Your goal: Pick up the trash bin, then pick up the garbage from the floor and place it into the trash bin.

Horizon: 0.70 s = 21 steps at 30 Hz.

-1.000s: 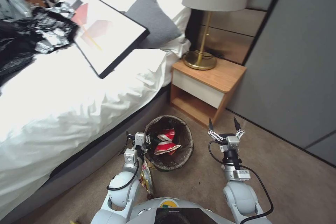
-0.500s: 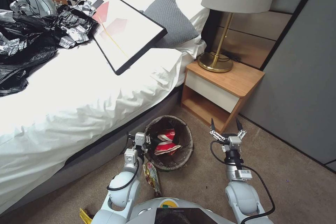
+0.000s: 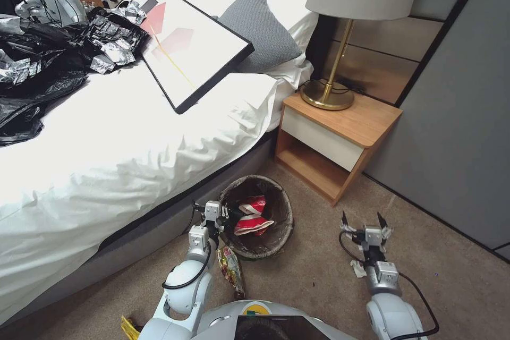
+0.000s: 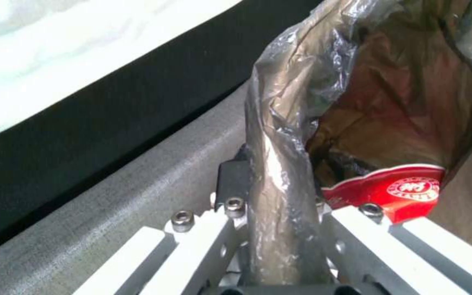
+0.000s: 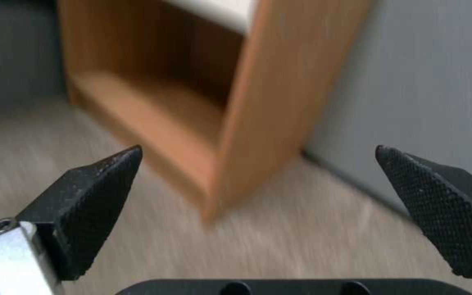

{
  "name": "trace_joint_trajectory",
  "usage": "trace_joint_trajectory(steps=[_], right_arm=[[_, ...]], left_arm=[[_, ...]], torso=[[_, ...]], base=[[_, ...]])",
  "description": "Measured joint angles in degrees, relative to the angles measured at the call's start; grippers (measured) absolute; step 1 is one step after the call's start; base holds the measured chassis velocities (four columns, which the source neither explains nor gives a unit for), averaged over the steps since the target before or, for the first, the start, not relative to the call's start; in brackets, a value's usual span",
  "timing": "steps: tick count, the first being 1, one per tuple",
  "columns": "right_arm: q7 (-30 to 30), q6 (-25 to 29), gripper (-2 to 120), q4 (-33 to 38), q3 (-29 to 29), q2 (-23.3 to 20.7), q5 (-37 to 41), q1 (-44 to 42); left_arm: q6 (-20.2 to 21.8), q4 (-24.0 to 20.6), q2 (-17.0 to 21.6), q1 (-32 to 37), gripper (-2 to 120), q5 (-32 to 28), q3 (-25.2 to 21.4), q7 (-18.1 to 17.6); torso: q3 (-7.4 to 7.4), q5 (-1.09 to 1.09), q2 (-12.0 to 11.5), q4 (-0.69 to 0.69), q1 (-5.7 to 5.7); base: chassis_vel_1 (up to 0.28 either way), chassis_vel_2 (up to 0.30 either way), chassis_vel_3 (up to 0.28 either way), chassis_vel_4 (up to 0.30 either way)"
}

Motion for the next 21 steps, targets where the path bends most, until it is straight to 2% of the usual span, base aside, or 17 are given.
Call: trace_joint_trajectory(steps=[6,21], right_arm=[[-0.2,-2.5,100,-6.5,0.2,-1.2,2.2,-0.9],[-4.3,-4.0,100,-14.2,-0.4,-3.0,5.6,-0.2]], left_arm=[[0.0,0.0,0.0,0.0,0,0.0,0.0,0.0],[0.0,0.0,0.0,0.0,0,0.0,0.0,0.0]], torso=[[0.00,0.00,0.0,0.00,0.00],[0.00,-0.01,0.0,0.00,0.00]], base=[[0.000,0.000,0.000,0.000],[0.000,0.000,0.000,0.000]])
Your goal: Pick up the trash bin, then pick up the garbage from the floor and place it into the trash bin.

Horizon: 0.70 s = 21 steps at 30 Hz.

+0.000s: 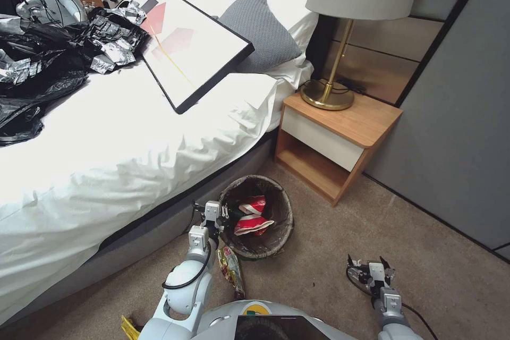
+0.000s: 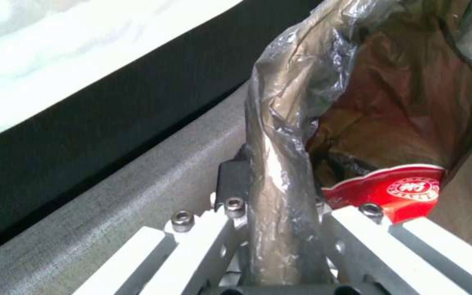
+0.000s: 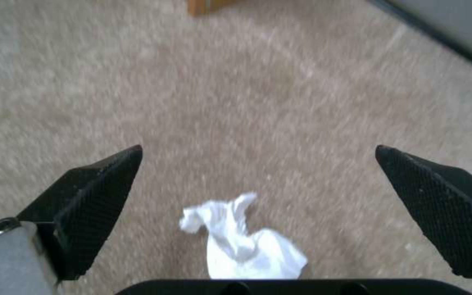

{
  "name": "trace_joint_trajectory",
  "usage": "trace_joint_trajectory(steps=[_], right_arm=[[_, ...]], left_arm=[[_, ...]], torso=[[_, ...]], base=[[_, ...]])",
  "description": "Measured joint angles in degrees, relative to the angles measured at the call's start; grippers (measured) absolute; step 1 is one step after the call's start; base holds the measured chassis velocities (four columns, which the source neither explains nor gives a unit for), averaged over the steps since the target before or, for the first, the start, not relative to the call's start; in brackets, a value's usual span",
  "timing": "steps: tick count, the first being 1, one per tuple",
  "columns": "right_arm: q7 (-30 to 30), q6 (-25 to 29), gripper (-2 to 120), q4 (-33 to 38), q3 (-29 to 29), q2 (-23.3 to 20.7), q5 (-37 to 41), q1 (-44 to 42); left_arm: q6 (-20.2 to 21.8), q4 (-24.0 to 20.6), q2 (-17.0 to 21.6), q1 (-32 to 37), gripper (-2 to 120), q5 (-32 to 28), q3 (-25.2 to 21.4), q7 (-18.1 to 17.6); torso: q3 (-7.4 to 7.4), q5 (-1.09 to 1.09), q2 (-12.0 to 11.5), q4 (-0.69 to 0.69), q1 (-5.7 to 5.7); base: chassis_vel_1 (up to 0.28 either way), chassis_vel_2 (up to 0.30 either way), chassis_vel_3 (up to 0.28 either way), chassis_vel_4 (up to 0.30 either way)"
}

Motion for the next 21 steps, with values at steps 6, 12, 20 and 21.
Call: trace_joint_trajectory(steps=[6,12,20,21], right_arm=[[-1.9,0.0,100,-5.2,-0.9,-0.4,1.2,2.8],[-2.8,0.5,100,-7.6,-1.5,-0.5,1.2,4.6],[-4.0,2.2,100,-13.2,-1.8,-1.0,0.8,7.7],[-4.0,2.2,100,-13.2,-1.8,-1.0,0.8,7.7]], left_arm=[[0.0,0.0,0.0,0.0,0,0.0,0.0,0.0],[0.0,0.0,0.0,0.0,0,0.0,0.0,0.0],[0.0,0.0,0.0,0.0,0,0.0,0.0,0.0],[0.0,0.0,0.0,0.0,0,0.0,0.0,0.0]], torso=[[0.01,0.00,0.0,0.00,0.00],[0.01,0.00,0.0,0.00,0.00],[0.01,0.00,0.0,0.00,0.00],[0.01,0.00,0.0,0.00,0.00]], base=[[0.000,0.000,0.000,0.000],[0.000,0.000,0.000,0.000],[0.000,0.000,0.000,0.000],[0.000,0.000,0.000,0.000]])
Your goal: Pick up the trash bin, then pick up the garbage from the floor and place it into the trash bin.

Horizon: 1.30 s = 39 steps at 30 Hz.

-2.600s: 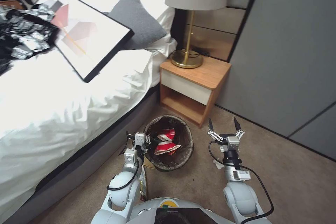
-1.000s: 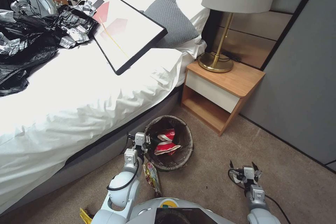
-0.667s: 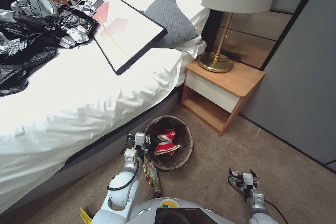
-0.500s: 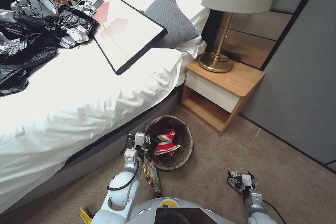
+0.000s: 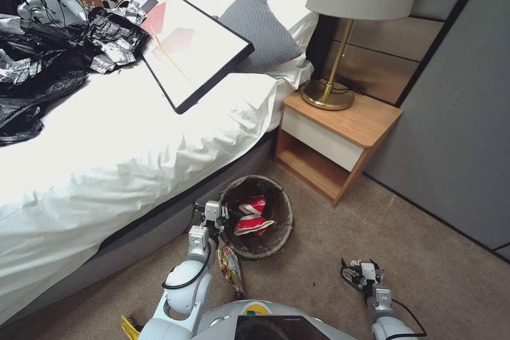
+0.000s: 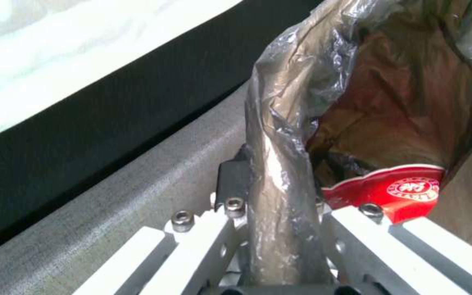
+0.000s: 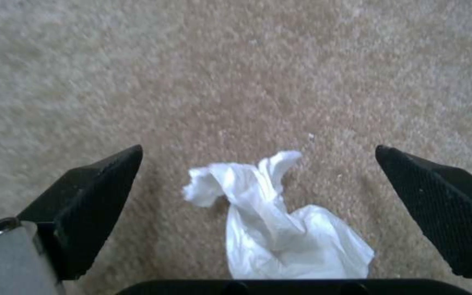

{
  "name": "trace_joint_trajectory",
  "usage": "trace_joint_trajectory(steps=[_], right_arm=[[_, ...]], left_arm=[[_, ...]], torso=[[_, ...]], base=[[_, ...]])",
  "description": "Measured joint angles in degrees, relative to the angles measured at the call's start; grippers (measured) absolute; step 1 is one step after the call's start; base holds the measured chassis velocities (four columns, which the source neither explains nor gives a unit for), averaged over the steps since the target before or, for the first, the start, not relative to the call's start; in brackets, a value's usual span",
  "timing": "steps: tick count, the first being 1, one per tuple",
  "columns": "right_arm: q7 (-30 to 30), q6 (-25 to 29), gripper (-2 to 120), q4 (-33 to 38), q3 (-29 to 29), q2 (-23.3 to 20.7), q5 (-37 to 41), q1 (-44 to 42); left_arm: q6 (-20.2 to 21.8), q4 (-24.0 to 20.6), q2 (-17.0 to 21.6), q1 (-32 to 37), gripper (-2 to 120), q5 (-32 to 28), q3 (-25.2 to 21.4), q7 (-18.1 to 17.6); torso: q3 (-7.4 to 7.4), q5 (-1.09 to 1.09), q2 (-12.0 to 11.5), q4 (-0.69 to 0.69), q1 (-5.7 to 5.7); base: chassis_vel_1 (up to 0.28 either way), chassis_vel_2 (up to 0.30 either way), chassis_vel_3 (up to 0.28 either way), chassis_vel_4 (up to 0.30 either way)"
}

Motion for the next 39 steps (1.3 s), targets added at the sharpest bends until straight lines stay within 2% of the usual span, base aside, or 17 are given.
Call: trace_joint_trajectory(steps=[5,6,10,11,13,15,18,19,21,23,24,26,27,30,39], right_arm=[[-0.3,0.3,92,-1.9,0.1,0.1,-0.2,0.3],[-0.5,0.7,84,-2.4,0.3,0.4,-0.3,0.0],[-0.9,1.1,76,-2.7,0.6,0.6,-0.5,-0.5],[-1.0,1.2,68,-2.8,0.7,0.6,-0.5,-0.6],[-1.1,1.3,65,-2.9,0.8,0.6,-0.5,-0.7],[-1.2,1.5,54,-3.2,0.9,0.7,-0.6,-0.7],[-1.3,1.7,51,-3.5,0.9,0.7,-0.7,-0.7],[-1.8,2.2,39,-4.3,1.2,1.0,-1.0,-0.6],[-2.0,2.4,36,-4.6,1.3,1.0,-1.1,-0.6],[-2.5,3.0,24,-5.2,1.5,1.3,-1.4,-0.5],[-2.5,3.0,24,-5.2,1.5,1.3,-1.4,-0.5],[-2.6,3.3,13,-5.4,1.5,1.6,-1.7,-0.5],[-2.6,3.3,13,-5.4,1.5,1.6,-1.7,-0.5],[-2.6,3.3,0,-5.5,1.5,1.6,-1.8,-0.5],[-2.4,4.9,0,-6.1,1.7,1.5,-2.1,-0.4]], left_arm=[[0.0,0.0,0.0,0.0,0,0.0,0.0,0.0],[0.0,0.0,0.0,0.0,0,0.0,0.0,0.0],[0.0,0.0,0.0,0.0,0,0.0,0.0,0.0],[0.0,0.0,0.0,0.0,0,0.0,0.0,0.0],[0.0,0.0,0.0,0.0,0,0.0,0.0,0.0],[0.0,0.0,0.0,0.0,0,0.0,0.0,0.0],[0.0,0.0,0.0,0.0,0,0.0,0.0,0.0],[0.0,0.0,0.0,0.0,0,0.0,0.0,0.0],[0.0,0.0,0.0,0.0,0,0.0,0.0,0.0],[0.0,0.0,0.0,0.0,0,0.0,0.0,0.0],[0.0,0.0,0.0,0.0,0,0.0,0.0,0.0],[0.0,0.0,0.0,0.0,0,0.0,0.0,0.0],[0.0,0.0,0.0,0.0,0,0.0,0.0,0.0],[0.0,0.0,0.0,0.0,0,0.0,0.0,0.0],[0.0,0.0,0.0,0.0,0,0.0,0.0,0.0]], torso=[[0.00,0.00,0.0,-0.01,0.00],[-0.01,0.00,0.0,0.00,0.00],[-0.01,0.00,0.0,0.02,0.00],[-0.01,0.01,0.0,0.02,0.00],[-0.01,0.01,0.0,0.02,0.00],[-0.01,0.01,0.0,0.02,0.00],[-0.01,0.01,0.0,0.03,0.00],[-0.02,0.01,0.0,0.03,0.00],[-0.02,0.01,0.0,0.03,0.00],[-0.02,-0.01,0.0,0.03,0.00],[-0.02,-0.01,0.0,0.03,0.00],[-0.02,0.00,0.0,0.02,0.00],[-0.02,0.00,0.0,0.02,0.00],[-0.01,-0.01,0.0,0.01,0.00],[0.00,0.01,0.0,-0.01,0.00]], base=[[0.000,0.000,0.000,0.000],[0.000,0.000,0.000,0.000],[0.000,0.000,0.000,0.000],[0.000,0.000,0.000,0.000],[0.000,0.000,0.000,0.000],[0.000,0.000,0.000,0.000],[0.000,0.000,0.000,0.000],[0.000,0.000,0.000,0.000],[0.000,0.000,0.000,0.000],[0.000,0.000,0.000,0.000],[0.000,0.000,0.000,0.000],[0.000,0.000,0.000,0.000],[0.000,0.000,0.000,0.000],[0.000,0.000,0.000,0.000],[0.000,0.000,0.000,0.000]])
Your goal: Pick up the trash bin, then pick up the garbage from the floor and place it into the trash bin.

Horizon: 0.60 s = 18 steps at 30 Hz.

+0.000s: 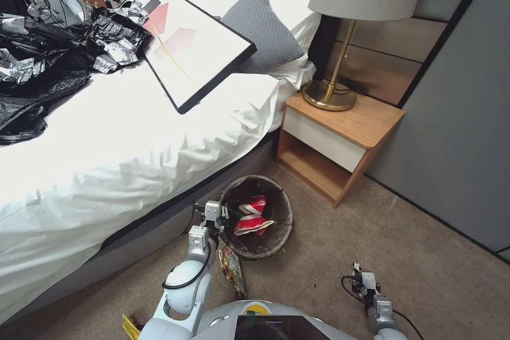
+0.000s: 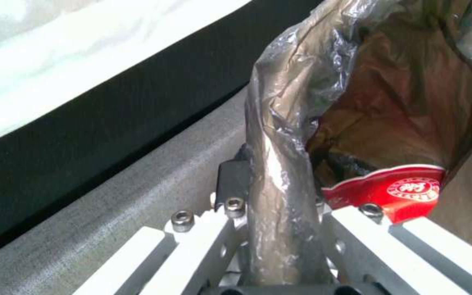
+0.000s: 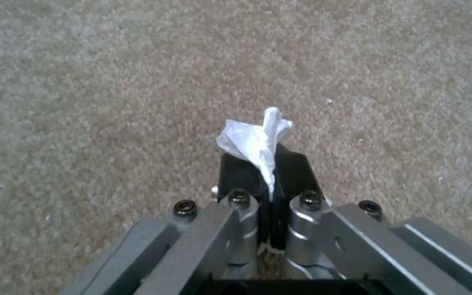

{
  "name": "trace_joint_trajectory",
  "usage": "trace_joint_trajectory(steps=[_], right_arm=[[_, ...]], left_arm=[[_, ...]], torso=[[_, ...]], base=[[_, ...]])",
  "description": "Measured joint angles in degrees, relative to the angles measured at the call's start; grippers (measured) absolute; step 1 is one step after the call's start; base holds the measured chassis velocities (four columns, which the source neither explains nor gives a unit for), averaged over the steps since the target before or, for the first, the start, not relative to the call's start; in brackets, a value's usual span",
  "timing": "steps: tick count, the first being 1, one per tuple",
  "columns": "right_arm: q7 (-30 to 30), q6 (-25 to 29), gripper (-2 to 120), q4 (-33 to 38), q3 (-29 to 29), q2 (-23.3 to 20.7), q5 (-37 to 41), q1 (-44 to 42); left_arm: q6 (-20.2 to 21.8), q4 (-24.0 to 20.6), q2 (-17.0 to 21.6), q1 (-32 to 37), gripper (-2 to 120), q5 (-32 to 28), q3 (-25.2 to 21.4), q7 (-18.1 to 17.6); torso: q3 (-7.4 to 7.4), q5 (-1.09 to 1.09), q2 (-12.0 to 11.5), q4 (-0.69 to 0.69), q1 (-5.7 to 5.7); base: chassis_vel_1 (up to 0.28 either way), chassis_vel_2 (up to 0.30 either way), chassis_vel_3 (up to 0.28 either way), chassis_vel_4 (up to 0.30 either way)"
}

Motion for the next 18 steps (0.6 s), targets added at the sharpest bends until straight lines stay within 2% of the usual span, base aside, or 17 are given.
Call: trace_joint_trajectory(steps=[5,9,11,12,14,17,18], right_arm=[[0.7,0.8,0,1.0,0.1,0.0,-0.2,-0.2],[2.3,2.8,0,6.6,0.2,0.1,-0.3,-1.7],[2.5,6.0,0,11.2,0.2,0.3,-0.2,-2.6],[2.0,8.2,0,16.2,0.5,0.4,0.2,-3.8],[1.5,9.1,0,18.3,0.5,0.4,0.6,-4.3],[-6.2,15.4,0,32.5,0.5,0.3,3.9,-6.7],[-6.2,15.4,0,32.5,0.5,0.3,3.9,-6.7]], left_arm=[[0.0,0.0,0.0,0.0,0,0.0,0.0,0.0],[0.0,0.0,0.0,0.0,0,0.0,0.0,0.0],[0.0,0.0,0.0,0.0,0,0.0,0.2,0.0],[0.0,0.0,0.0,0.0,0,0.0,0.1,0.0],[0.0,0.0,0.0,0.0,0,0.0,0.0,0.0],[0.0,0.0,0.0,0.0,0,0.0,0.0,0.0],[0.0,0.0,0.0,0.0,0,0.0,0.0,0.0]], torso=[[0.01,0.01,0.0,-0.01,0.00],[0.01,-0.02,0.0,-0.07,0.00],[0.01,-0.01,0.0,-0.04,0.00],[0.01,-0.01,0.0,-0.02,0.00],[0.01,-0.01,0.0,-0.02,0.00],[0.00,-0.03,0.0,-0.01,0.00],[0.00,-0.03,0.0,-0.01,0.00]], base=[[0.000,0.000,0.000,0.000],[0.000,0.000,0.000,0.000],[0.000,0.000,0.000,0.000],[0.000,0.000,0.000,0.000],[0.000,0.000,0.000,0.000],[0.000,0.000,0.000,0.000],[0.000,0.000,0.000,0.000]])
